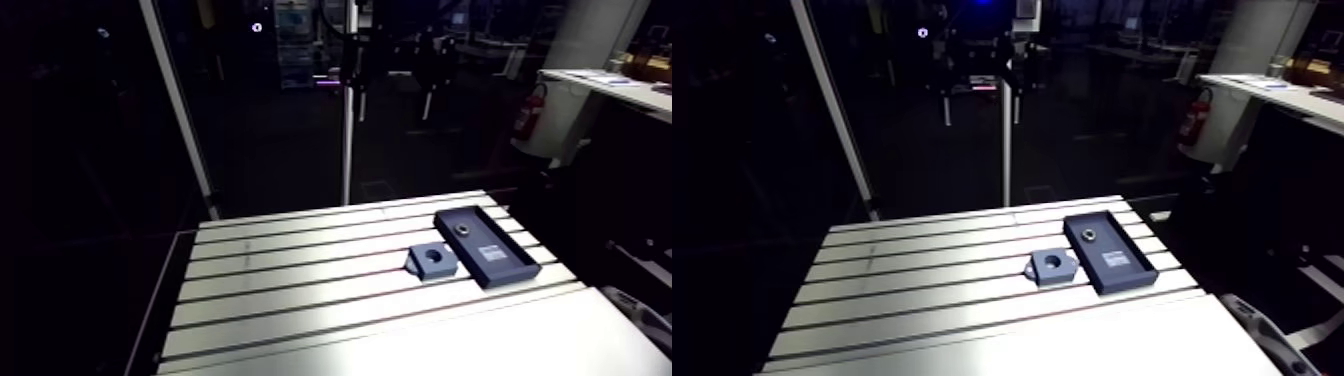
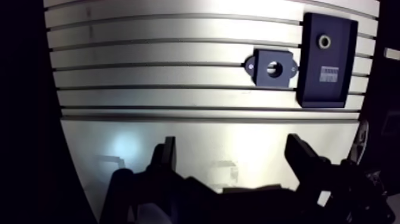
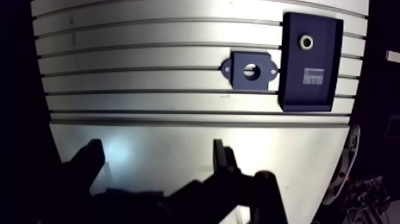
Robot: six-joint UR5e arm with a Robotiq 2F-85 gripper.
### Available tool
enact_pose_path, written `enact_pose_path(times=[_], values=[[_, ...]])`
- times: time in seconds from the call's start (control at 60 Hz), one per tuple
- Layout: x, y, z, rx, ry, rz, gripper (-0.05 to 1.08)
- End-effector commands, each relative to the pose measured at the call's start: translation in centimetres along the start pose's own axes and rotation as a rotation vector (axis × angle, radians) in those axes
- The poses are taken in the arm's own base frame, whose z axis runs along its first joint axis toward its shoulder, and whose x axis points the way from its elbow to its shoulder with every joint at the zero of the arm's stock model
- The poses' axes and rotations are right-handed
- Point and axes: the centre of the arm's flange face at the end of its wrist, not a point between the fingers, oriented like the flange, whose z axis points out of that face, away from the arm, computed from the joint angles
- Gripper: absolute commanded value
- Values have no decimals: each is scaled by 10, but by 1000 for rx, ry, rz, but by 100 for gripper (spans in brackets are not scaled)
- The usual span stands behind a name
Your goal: Pick up the bearing and press it into the housing until flush.
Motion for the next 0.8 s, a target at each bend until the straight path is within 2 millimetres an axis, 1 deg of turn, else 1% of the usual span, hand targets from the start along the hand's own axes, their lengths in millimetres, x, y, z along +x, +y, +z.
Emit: enact_pose_path(times=[0.017, 0.033, 0.117, 0.15, 0.167, 0.183, 0.233, 0.25, 0.333, 0.35, 0.4, 0.567, 0.7, 0.8], values=[[9, 31, 1, -1, 29, -10, 1], [12, 34, 4, -2, 26, -27, 1], [18, 42, 1, -9, 42, -59, 1], [22, 60, 3, -9, 43, -54, 1], [22, 60, 3, -9, 43, -54, 1], [25, 66, 7, -5, 38, -51, 1], [26, 70, 10, -5, 35, -46, 1], [29, 71, 15, -3, 28, -46, 1], [35, 74, 21, -4, 33, -45, 1], [39, 77, 26, -7, 33, -45, 1], [42, 78, 30, -12, 34, -49, 1], [59, 93, 51, -98, 25, -117, 1], [65, 98, 59, -120, 28, -124, 1], [65, 105, 66, -121, 33, -126, 1]])
